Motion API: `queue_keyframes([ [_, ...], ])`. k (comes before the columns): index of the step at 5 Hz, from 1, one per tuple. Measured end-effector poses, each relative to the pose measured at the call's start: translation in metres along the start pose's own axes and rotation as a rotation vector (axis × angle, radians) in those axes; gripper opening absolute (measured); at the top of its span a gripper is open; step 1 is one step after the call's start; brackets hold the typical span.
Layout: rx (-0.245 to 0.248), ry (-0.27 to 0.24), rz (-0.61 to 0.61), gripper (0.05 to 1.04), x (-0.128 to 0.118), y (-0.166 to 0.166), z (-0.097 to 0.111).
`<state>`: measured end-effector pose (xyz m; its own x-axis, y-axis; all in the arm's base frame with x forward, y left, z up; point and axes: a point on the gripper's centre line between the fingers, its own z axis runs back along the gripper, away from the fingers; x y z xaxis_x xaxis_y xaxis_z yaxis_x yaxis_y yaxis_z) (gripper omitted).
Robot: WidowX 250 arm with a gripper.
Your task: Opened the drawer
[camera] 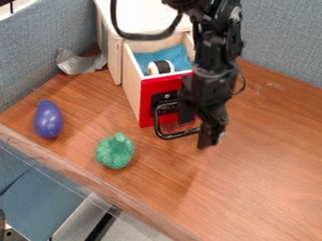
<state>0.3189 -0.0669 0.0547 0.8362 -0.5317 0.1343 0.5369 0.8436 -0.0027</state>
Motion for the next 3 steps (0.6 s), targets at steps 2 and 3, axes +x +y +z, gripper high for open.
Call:
queue_keyframes([
  [2, 0.007, -0.030, 0.013, 1.001, 0.002, 0.004, 0.054],
  [3, 0.011, 0.041, 0.021, 1.000, -0.003, 0.006, 0.074],
])
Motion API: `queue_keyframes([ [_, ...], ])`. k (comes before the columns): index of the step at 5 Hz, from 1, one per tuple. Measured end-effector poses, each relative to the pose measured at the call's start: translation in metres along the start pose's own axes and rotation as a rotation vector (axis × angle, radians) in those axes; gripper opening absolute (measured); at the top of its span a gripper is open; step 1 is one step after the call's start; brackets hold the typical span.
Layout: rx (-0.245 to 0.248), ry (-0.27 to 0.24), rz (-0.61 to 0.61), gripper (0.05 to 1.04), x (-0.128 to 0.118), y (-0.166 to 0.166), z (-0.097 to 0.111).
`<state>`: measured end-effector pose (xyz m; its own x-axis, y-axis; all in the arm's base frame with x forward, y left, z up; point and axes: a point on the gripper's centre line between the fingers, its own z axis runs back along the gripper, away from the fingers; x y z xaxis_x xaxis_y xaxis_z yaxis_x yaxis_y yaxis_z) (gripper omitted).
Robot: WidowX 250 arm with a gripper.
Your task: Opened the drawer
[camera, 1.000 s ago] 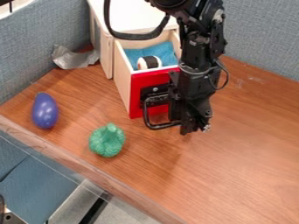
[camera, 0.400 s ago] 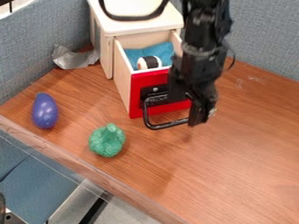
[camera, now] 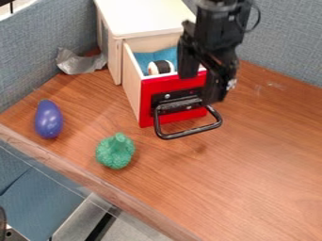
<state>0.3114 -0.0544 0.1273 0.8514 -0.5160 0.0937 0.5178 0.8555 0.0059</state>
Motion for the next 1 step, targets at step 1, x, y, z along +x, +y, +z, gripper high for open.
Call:
queue_keyframes([
  [1, 0.014, -0.005, -0.008, 1.000, -0.0054, -0.0063, 0.0196],
])
